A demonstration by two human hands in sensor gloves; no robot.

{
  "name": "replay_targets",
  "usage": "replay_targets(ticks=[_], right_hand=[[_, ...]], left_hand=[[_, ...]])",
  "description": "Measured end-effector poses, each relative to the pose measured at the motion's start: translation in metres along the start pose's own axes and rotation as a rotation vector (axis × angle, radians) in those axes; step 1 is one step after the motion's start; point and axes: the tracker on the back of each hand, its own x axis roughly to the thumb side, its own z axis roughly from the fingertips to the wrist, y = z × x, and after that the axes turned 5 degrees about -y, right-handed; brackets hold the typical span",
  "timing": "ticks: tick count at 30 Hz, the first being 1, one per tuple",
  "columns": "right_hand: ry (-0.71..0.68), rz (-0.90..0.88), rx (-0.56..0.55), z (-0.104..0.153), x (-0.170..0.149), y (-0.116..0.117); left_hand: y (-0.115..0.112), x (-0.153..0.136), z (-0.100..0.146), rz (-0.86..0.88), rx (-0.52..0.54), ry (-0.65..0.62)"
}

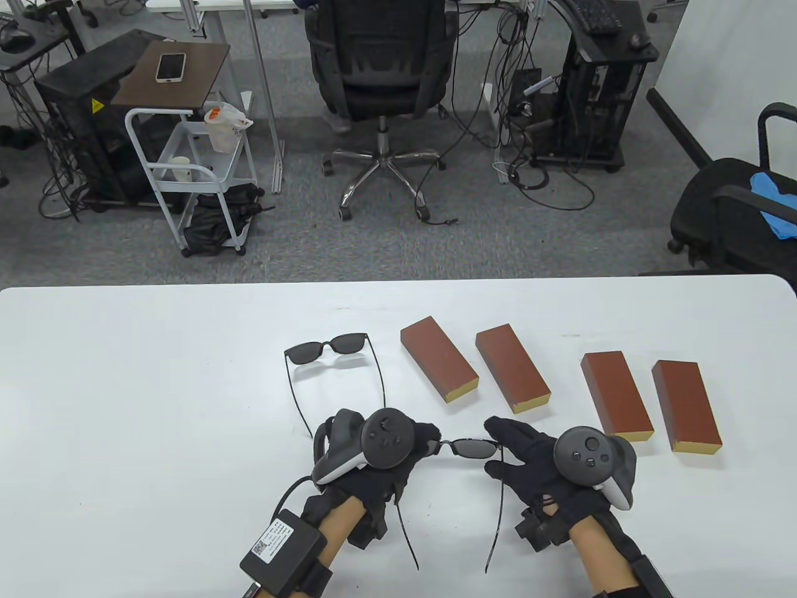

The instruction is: Slide to open storage boxes and store sunglasses

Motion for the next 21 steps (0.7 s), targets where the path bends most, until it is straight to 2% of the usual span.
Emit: replay_targets(ticks=[5,11,13,16,17,20,21], right_hand=[[0.026,-0.117,-0.055,0.001,-0.004,-0.004],[0.084,-0.228,-0.147,0.003,0.000,-0.008],[0.124,-0.253,-0.187,0.005,0.000,-0.009],[0.183,-0.262,-0.256,0.009,-0.003,-0.011],[0.197,-0.272,-0.271,0.010,-0.004,-0.011],[0.269,-0.314,-0.348,0.014,-0.006,-0.015],[0.282,-0.319,-0.353,0.015,-0.007,-0.016]], left_hand=[[0.001,-0.001,-0.001,0.071,-0.023,0.015],[0.009,-0.010,0.002,0.307,-0.036,0.069],[0.010,-0.016,0.004,0.423,0.001,0.103],[0.007,-0.027,0.011,0.637,0.128,0.138],[0.006,-0.029,0.012,0.701,0.142,0.144],[-0.013,-0.035,0.016,1.029,0.126,0.142],[-0.015,-0.035,0.017,1.065,0.125,0.138]])
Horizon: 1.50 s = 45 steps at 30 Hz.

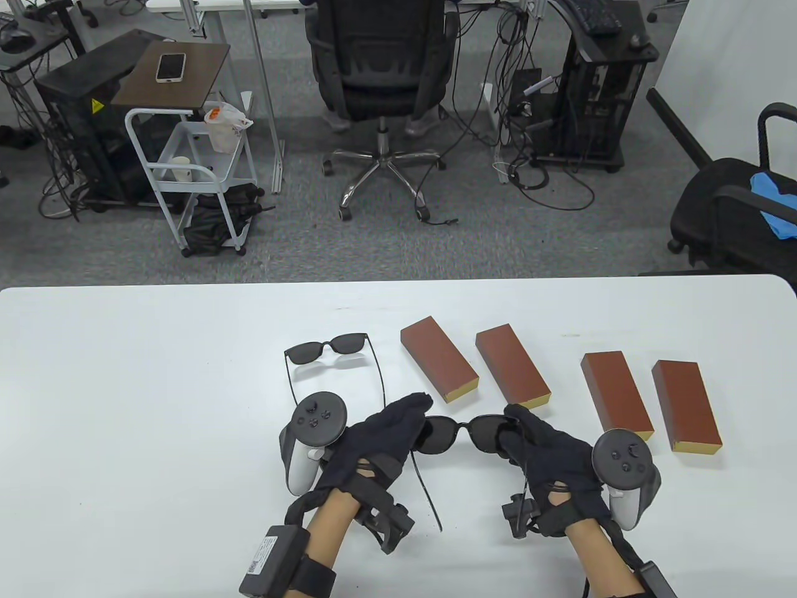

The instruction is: Slide to open storage boxes and store sunglasses

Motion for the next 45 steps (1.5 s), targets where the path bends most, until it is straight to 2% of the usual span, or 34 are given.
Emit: replay_targets(ticks=[4,7,11,15,21,24,27,31,36,41,45], right_hand=[[0.094,-0.041,-0.024,0.001,-0.008,-0.005],[0.148,-0.108,-0.036,0.001,-0.013,-0.007],[0.163,-0.090,-0.040,0.002,-0.015,-0.008],[0.172,-0.126,-0.017,0.005,-0.014,-0.003],[0.113,-0.095,0.022,0.009,-0.006,0.009],[0.013,-0.107,0.093,0.005,-0.005,0.013],[-0.020,-0.123,0.150,0.005,-0.005,0.016],[-0.085,-0.172,0.290,0.005,-0.007,0.023],[-0.083,-0.255,0.369,0.007,-0.012,0.030],[-0.051,-0.341,0.365,0.010,-0.017,0.034],[-0.028,-0.341,0.348,0.010,-0.019,0.033]], left_hand=[[-0.012,-0.016,0.002,0.248,-0.021,-0.004],[-0.020,-0.020,0.003,0.310,-0.032,0.000],[-0.026,-0.022,0.004,0.274,-0.027,-0.010],[-0.030,-0.029,0.008,0.273,0.098,-0.033],[-0.027,-0.035,0.014,0.330,0.143,-0.011],[-0.024,-0.041,0.019,0.333,0.160,0.013],[-0.021,-0.044,0.022,0.381,0.150,0.022],[-0.015,-0.046,0.024,0.359,0.178,0.027],[-0.011,-0.047,0.025,0.331,0.200,0.049],[-0.008,-0.049,0.024,0.251,0.240,0.065],[-0.006,-0.050,0.023,0.195,0.266,0.071]])
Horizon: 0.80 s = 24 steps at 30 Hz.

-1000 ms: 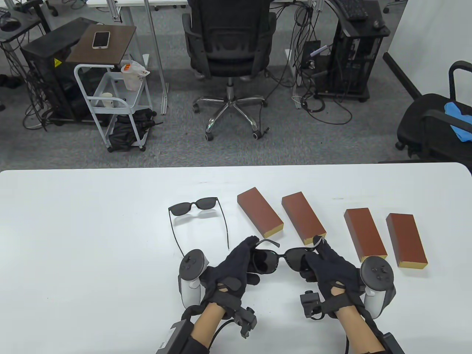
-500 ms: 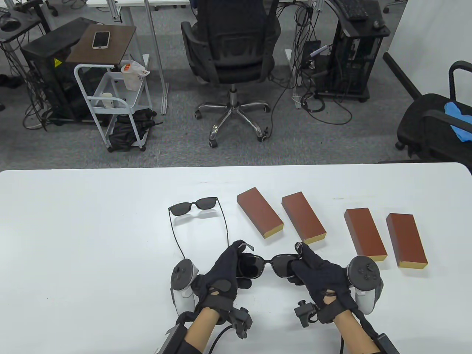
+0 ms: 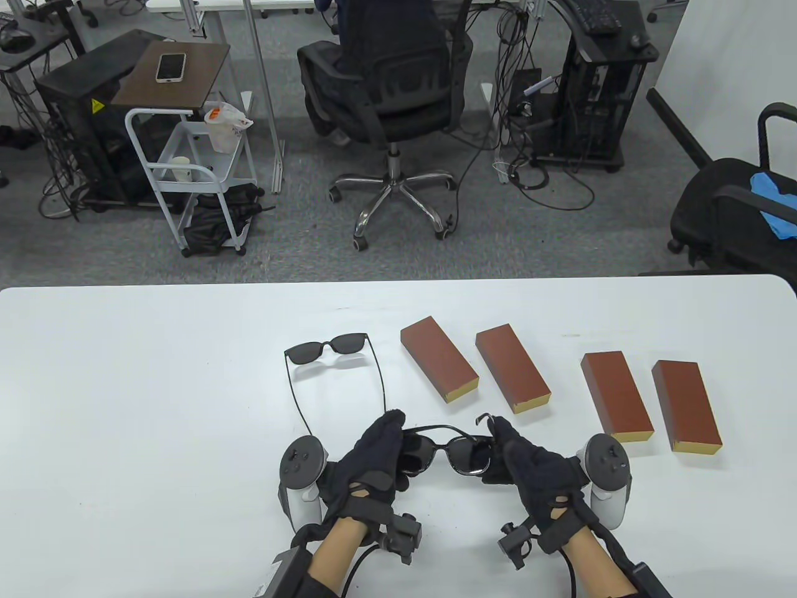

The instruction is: Slide to open storage boxes and store sunglasses

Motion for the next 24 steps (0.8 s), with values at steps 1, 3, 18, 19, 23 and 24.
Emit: replay_targets(ticks=[1,3,18,19,23,24], right_hand=[[0.007,0.005,-0.015,0.0004,0.0000,-0.0008],[0.011,-0.004,-0.032,0.0005,0.0000,-0.0017],[0.054,-0.006,-0.035,0.0005,-0.0024,-0.0079],[0.054,-0.004,-0.033,0.0005,-0.0024,-0.0077],[0.062,0.011,-0.037,0.0005,-0.0031,-0.0086],[0.067,0.016,-0.039,0.0005,-0.0032,-0.0089]], left_hand=[[0.0000,-0.0002,0.0000,-0.004,0.004,0.001],[-0.0005,0.0001,0.0000,-0.014,0.006,0.001],[-0.0008,-0.0002,-0.0003,-0.055,0.028,-0.014],[-0.0009,-0.0003,-0.0002,-0.055,0.030,-0.014],[-0.0031,-0.0019,-0.0002,-0.038,0.005,-0.009],[-0.0042,-0.0032,0.0004,-0.019,-0.011,-0.006]])
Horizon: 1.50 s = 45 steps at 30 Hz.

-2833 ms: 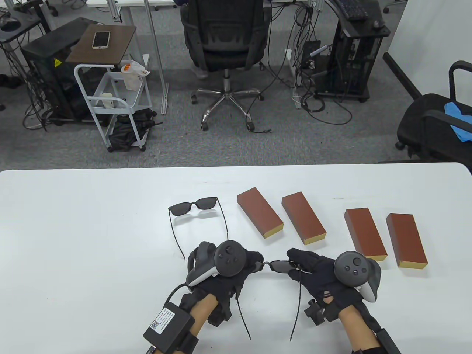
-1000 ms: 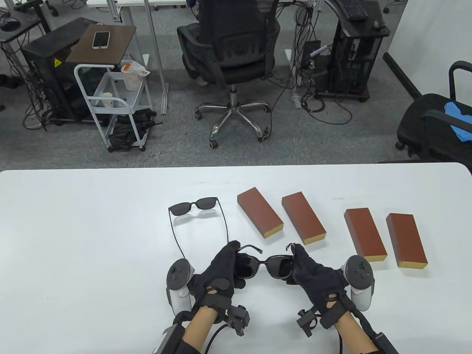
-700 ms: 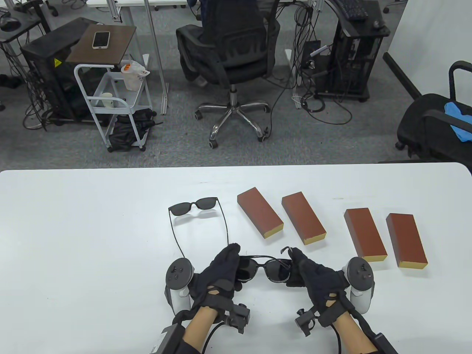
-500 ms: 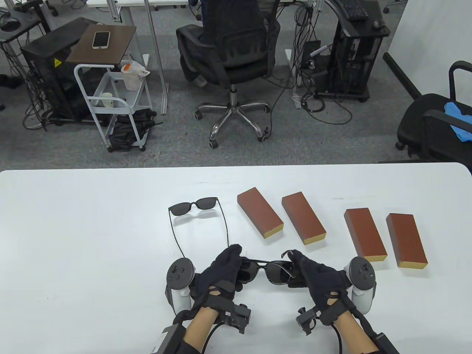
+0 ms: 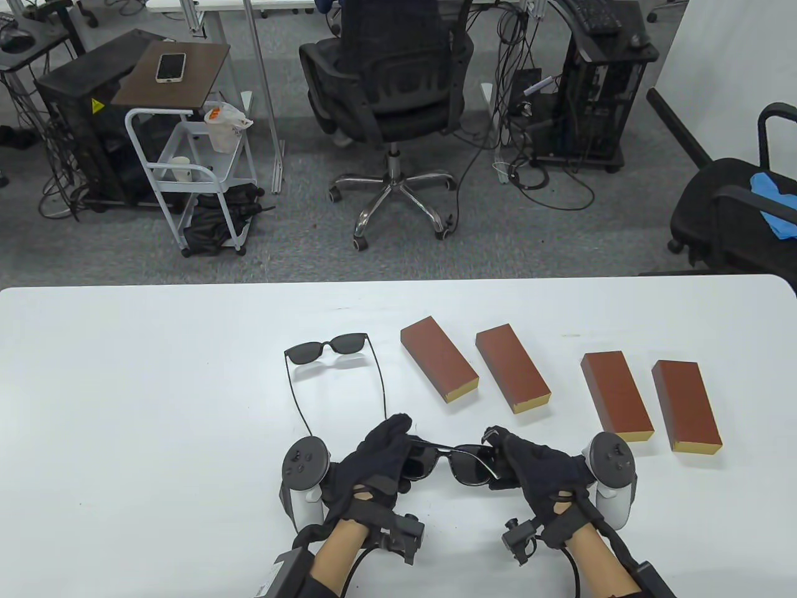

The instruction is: Slide to open storage boxes and store sunglasses

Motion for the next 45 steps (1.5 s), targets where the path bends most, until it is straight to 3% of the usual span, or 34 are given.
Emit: replay_targets(ticks=[7,18,25,33,39,42,45], right_hand=[[0.040,0.012,-0.062,0.001,-0.002,-0.008],[0.072,0.143,-0.161,0.003,0.004,-0.021],[0.068,0.200,-0.168,0.002,0.007,-0.024],[0.064,0.244,-0.157,0.003,0.010,-0.024],[-0.037,0.401,-0.156,0.004,0.021,-0.019],[-0.157,0.568,-0.180,0.008,0.032,-0.010],[-0.342,0.711,-0.090,0.009,0.044,0.006]], left_hand=[[-0.009,-0.004,0.000,0.160,-0.142,-0.019],[-0.025,0.000,0.003,0.197,-0.286,-0.043],[-0.026,-0.002,0.001,0.181,-0.346,-0.041],[-0.023,0.000,-0.001,0.073,-0.310,-0.018],[-0.019,-0.009,-0.004,0.035,-0.276,0.044],[-0.016,-0.012,-0.007,0.052,-0.289,0.057],[-0.013,-0.015,-0.008,0.011,-0.297,0.060]])
